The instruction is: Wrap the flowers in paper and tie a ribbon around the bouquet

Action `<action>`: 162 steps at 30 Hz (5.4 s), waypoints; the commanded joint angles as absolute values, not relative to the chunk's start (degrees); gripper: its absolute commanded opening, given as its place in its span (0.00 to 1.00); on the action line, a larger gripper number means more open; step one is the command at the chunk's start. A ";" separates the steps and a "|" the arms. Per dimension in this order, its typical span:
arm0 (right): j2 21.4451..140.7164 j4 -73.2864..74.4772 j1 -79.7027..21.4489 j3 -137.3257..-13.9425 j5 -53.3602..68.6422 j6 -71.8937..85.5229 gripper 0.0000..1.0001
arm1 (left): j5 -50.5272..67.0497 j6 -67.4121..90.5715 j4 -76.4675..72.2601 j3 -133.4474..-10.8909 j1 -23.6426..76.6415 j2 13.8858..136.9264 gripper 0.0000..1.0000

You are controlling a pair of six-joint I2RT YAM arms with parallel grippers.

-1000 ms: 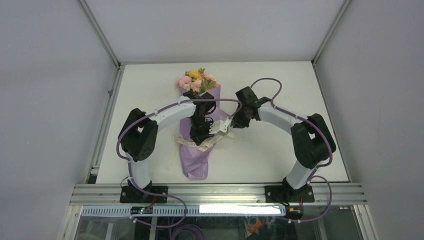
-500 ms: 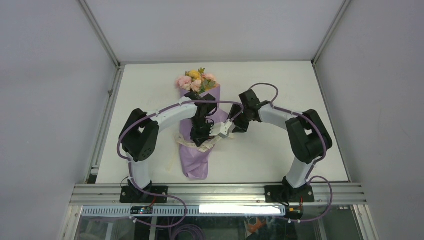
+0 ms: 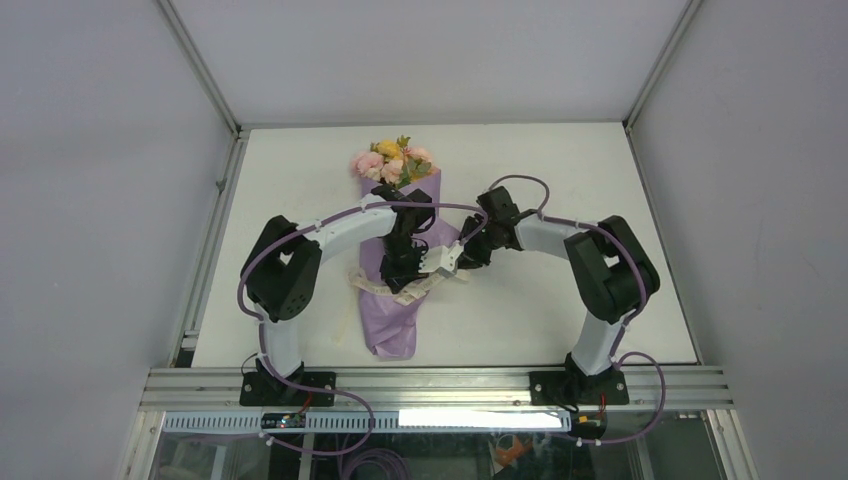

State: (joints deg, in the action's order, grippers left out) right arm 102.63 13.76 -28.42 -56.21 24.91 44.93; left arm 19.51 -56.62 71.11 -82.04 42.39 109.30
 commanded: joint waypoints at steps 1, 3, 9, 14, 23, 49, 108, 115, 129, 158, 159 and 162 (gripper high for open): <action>101.54 10.77 -28.65 -55.37 28.00 44.98 0.19 | 19.69 -58.63 71.19 -83.76 42.71 108.97 0.00; 101.11 9.76 -28.70 -54.71 28.00 45.44 0.06 | 19.77 -58.57 71.24 -83.76 42.69 109.04 0.00; 98.56 8.43 -27.97 -53.27 25.95 46.46 0.00 | 19.06 -58.82 71.66 -83.80 42.71 108.91 0.00; 95.02 9.55 -26.96 -52.50 22.55 45.71 0.00 | 18.29 -58.98 71.99 -85.29 42.42 108.29 0.06; 92.52 11.32 -26.54 -52.18 19.95 43.75 0.00 | 21.94 -55.95 72.51 -91.26 40.39 106.26 0.57; 93.94 20.50 -36.82 -55.88 5.39 66.65 0.49 | 21.54 -58.54 71.78 -85.51 44.63 109.77 0.43; 92.31 8.40 -32.18 -44.47 6.01 81.69 0.00 | 26.69 -50.08 72.34 -95.56 45.56 112.08 0.71; 87.79 13.07 -29.77 -43.99 4.21 76.52 0.00 | 22.59 -47.90 71.95 -95.78 47.79 116.75 0.90; 81.91 12.44 -22.69 -41.06 13.04 67.80 0.15 | 13.59 -42.51 63.54 -93.38 50.88 120.30 0.44; 98.21 0.44 -19.75 -46.38 23.80 66.41 0.50 | 17.06 -38.07 45.84 -88.55 48.79 110.19 0.00; 98.60 0.40 -19.72 -46.67 24.20 66.43 0.50 | 16.80 -38.11 45.41 -88.40 48.78 110.21 0.00; 99.58 0.44 -19.70 -46.74 25.30 68.02 0.51 | 16.46 -38.06 43.86 -87.94 48.59 110.21 0.00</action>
State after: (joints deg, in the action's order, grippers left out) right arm 97.95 1.43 -20.01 -45.47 23.90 66.46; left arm 15.18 -39.09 48.93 -88.42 49.04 113.78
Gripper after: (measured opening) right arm 0.502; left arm 0.009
